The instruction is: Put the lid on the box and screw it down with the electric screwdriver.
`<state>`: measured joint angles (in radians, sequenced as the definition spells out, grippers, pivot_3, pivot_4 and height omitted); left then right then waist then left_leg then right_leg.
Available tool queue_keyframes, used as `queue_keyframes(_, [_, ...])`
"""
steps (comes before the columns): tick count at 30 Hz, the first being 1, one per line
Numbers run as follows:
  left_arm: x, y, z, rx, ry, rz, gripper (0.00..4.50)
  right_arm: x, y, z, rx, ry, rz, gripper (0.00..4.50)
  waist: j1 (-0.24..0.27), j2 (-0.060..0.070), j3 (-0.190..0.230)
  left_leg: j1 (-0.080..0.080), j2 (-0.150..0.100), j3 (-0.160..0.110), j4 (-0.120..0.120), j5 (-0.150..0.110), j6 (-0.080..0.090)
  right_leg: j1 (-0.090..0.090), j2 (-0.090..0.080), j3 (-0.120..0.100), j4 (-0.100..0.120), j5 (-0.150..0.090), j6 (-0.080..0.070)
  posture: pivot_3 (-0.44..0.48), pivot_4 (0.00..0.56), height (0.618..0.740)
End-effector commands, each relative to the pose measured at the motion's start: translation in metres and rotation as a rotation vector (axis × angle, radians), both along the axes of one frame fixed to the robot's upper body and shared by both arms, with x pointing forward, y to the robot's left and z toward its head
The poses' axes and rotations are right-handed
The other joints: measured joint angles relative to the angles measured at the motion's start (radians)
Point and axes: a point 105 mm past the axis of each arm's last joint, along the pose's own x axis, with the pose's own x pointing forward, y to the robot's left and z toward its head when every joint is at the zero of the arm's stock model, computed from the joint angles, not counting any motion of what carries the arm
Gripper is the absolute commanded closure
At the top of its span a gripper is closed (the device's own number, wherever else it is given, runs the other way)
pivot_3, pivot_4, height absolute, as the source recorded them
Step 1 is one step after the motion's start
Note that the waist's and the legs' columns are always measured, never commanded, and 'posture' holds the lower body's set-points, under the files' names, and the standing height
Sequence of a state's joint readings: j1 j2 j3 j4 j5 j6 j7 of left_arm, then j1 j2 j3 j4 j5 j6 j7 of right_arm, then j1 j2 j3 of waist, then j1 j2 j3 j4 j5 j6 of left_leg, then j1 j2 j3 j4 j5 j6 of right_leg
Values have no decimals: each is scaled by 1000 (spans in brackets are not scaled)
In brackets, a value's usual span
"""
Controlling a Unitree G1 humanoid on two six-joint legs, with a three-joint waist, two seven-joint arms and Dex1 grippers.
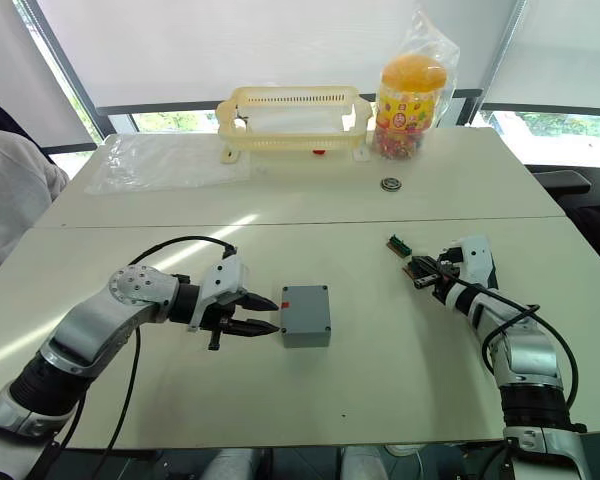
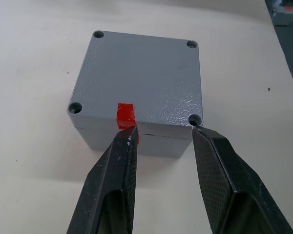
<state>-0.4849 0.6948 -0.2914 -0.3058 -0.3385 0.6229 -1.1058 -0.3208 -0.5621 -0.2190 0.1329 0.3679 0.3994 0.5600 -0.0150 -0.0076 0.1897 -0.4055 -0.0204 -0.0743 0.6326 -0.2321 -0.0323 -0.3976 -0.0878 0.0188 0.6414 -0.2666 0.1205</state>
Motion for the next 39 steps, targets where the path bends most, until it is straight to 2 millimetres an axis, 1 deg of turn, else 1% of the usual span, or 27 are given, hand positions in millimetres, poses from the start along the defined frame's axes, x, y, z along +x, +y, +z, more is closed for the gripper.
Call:
queue_keyframes(1, [2, 2, 17, -35, -40, 4, 2748, -2, -1, 36, 7, -119, -9, 4455, 0, 0, 0, 0, 0, 0, 0, 0, 0, 0, 0, 0, 0, 0, 0, 0, 150, 740])
queue_keyframes(6, [5, 5, 28, -56, -50, 15, 2748, -7, 2, 51, -23, -161, 2, 4455, 0, 0, 0, 0, 0, 0, 0, 0, 0, 0, 0, 0, 0, 0, 0, 0, 150, 740])
queue_keyframes(8, [8, 7, 36, -68, -59, 24, 2748, -13, 14, 66, -39, -190, 60, 4455, 0, 0, 0, 0, 0, 0, 0, 0, 0, 0, 0, 0, 0, 0, 0, 0, 150, 740])
queue_keyframes(9, [9, 8, 39, -71, -65, 29, 2748, -18, 22, 73, -43, -198, 102, 4455, 0, 0, 0, 0, 0, 0, 0, 0, 0, 0, 0, 0, 0, 0, 0, 0, 150, 740])
queue_keyframes(11, [10, 13, 46, -66, -78, 42, 2748, -36, 55, 81, -31, -172, 281, 4455, 0, 0, 0, -1, 0, 0, 0, 0, 0, -1, 0, 0, 1, 0, 0, 0, 150, 740])
queue_keyframes(12, [10, 16, 48, -61, -84, 47, 2748, -46, 71, 82, -35, -153, 363, 4455, -1, 0, 0, -1, 0, -1, 0, 0, 0, -1, 0, 0, 1, 0, 0, 0, 150, 740])
queue_keyframes(13, [11, 18, 50, -56, -92, 53, 2748, -53, 82, 81, -42, -136, 419, 4455, -3, 0, 0, -1, 0, -1, 0, 0, 0, -1, 0, 0, 1, 0, 0, 0, 150, 740])
queue_keyframes(15, [13, 22, 52, -50, -103, 68, 2748, -62, 98, 77, -58, -110, 488, 4455, -3, 0, 0, 0, 1, -1, 0, 0, 0, -1, 1, 0, 1, 0, 0, 0, 150, 740])
queue_keyframes(18, [14, 27, 52, -28, -118, 82, 2748, -70, 116, 68, -73, -73, 568, 4455, 1, 0, 0, 0, 1, -1, 0, 0, 0, -1, 1, 0, 2, 0, 0, 0, 150, 740])
queue_keyframes(22, [14, 31, 48, -5, -123, 95, 2748, -68, 128, 57, -69, -53, 600, 4455, 3, 0, 0, -1, 0, -1, 1, 0, 0, -1, 0, 0, 2, 0, 0, 0, 150, 740])
queue_keyframes(26, [12, 32, 43, 5, -119, 105, 2748, -63, 132, 47, -79, -35, 617, 4455, 1, 0, 0, -1, 0, -1, 0, 0, 0, -1, 0, 0, 2, 0, 0, 0, 150, 740])
queue_keyframes(33, [9, 31, 36, 6, -108, 115, 2748, -57, 135, 40, -84, -21, 631, 4455, 1, 0, 0, -1, 0, -1, 0, 0, 0, -2, 0, 0, 2, 0, 0, 0, 150, 740])
queue_keyframes(39, [8, 30, 34, 11, -104, 115, 2748, -55, 137, 37, -81, -13, 636, 4455, 2, 0, 0, -1, 0, -1, 0, 0, 0, -2, 0, 0, 2, 0, 0, 0, 150, 740])
